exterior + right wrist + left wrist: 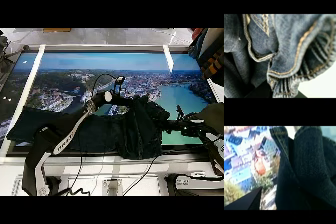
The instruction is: Fold the clothes and pants, and hang the long-sleeved shirts on hangers.
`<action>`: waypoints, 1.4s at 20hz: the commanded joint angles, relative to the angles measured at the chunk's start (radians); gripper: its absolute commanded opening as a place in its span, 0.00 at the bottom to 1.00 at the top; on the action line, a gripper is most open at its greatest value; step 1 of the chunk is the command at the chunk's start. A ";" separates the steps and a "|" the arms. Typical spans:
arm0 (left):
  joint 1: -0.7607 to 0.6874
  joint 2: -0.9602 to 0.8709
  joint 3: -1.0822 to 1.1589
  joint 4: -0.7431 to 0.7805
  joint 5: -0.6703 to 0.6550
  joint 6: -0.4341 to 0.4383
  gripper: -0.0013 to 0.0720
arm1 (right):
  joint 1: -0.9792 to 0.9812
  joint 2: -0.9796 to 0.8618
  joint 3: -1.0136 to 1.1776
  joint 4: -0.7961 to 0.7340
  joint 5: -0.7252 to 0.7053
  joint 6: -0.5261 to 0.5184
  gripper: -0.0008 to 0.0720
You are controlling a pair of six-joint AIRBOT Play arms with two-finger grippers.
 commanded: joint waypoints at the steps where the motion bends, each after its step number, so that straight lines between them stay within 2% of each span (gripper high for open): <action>1: -0.004 -0.002 0.002 -0.019 0.066 -0.004 0.65 | 0.000 -0.001 0.000 -0.010 -0.008 0.000 0.06; 8: -0.028 -0.035 0.001 -0.015 0.079 -0.004 0.65 | 0.000 -0.001 0.000 -0.011 -0.006 0.000 0.06; 9: -0.029 -0.046 0.002 -0.016 0.079 -0.003 0.56 | 0.000 -0.001 0.000 -0.011 -0.006 0.000 0.06; 12: -0.024 -0.055 0.002 -0.016 0.143 -0.003 0.11 | 0.000 -0.001 0.000 -0.013 0.000 0.000 0.06; 13: -0.023 -0.051 0.006 -0.016 0.188 -0.003 0.06 | 0.000 -0.001 0.000 -0.019 0.000 0.000 0.06; 17: -0.002 0.011 0.031 0.040 0.341 0.013 0.06 | 0.000 0.000 0.000 -0.044 -0.002 0.000 0.06; 24: 0.159 0.255 0.034 0.621 0.371 0.012 0.06 | -0.001 0.019 0.000 -0.040 -0.006 0.002 0.06; 28: 0.351 0.345 0.034 0.647 0.360 0.008 0.06 | -0.001 0.020 0.000 -0.040 -0.006 0.004 0.06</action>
